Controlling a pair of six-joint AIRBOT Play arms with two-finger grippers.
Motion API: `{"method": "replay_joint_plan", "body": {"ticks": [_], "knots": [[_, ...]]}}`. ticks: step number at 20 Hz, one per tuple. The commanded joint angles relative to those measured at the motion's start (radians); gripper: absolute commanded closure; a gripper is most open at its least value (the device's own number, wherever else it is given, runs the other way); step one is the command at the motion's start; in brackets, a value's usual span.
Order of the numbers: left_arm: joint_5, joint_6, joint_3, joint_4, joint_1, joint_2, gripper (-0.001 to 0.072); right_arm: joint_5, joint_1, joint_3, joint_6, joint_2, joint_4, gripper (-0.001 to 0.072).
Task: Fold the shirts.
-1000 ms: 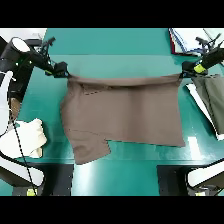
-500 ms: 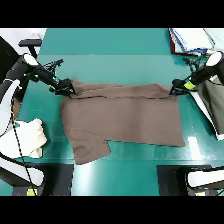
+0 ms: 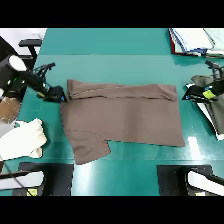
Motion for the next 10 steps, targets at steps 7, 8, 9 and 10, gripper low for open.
{"method": "replay_joint_plan", "body": {"ticks": [7,8,9,10], "knots": [[0.124,-0.109,-0.665,-0.033,0.001,0.425,0.0248,-0.035,0.058,-0.02,0.0,0.149,0.009,0.0157],[0.169,-0.108,-0.702,-0.064,0.001,0.425,0.0248,-0.036,0.069,-0.02,0.0,0.149,0.009,0.0157],[0.212,-0.104,-0.733,-0.102,0.001,0.425,0.0248,-0.035,0.081,-0.02,0.0,0.149,0.009,0.0157],[0.255,-0.1,-0.762,-0.146,0.001,0.424,0.0248,-0.035,0.089,-0.02,0.0,0.149,0.009,0.0157]]}}
